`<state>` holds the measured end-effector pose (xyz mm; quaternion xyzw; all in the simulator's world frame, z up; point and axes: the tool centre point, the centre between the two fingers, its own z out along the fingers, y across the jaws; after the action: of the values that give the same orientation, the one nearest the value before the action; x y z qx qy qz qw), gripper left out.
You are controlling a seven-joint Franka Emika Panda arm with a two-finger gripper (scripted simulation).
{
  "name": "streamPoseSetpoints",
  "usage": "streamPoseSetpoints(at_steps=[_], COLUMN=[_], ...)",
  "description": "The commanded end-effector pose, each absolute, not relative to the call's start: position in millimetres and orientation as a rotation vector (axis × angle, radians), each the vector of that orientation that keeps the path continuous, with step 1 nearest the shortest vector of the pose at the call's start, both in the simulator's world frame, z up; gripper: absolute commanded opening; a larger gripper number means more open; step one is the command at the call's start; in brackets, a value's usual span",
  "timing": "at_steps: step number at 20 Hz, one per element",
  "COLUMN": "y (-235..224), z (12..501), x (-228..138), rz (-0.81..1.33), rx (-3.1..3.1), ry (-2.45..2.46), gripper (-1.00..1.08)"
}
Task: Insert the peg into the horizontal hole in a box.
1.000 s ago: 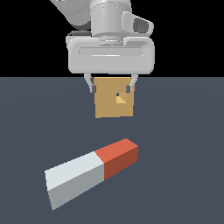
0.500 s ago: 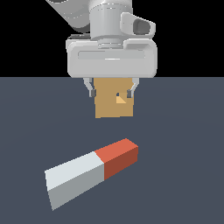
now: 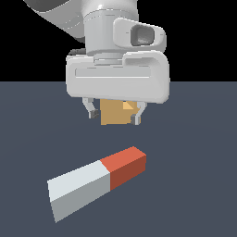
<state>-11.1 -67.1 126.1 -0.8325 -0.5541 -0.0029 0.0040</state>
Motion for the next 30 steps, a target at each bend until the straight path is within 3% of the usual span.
streamPoseSetpoints(at_steps=[1, 13, 30], y=[-83, -134, -142], z=[116, 80, 56], x=[-18, -57, -69], rz=[-0.007, -0.001, 0.001], rx=[-2.697, -2.958, -2.999], ry=[-1.600, -1.059, -0.936], gripper=[1.00, 1.00, 1.00])
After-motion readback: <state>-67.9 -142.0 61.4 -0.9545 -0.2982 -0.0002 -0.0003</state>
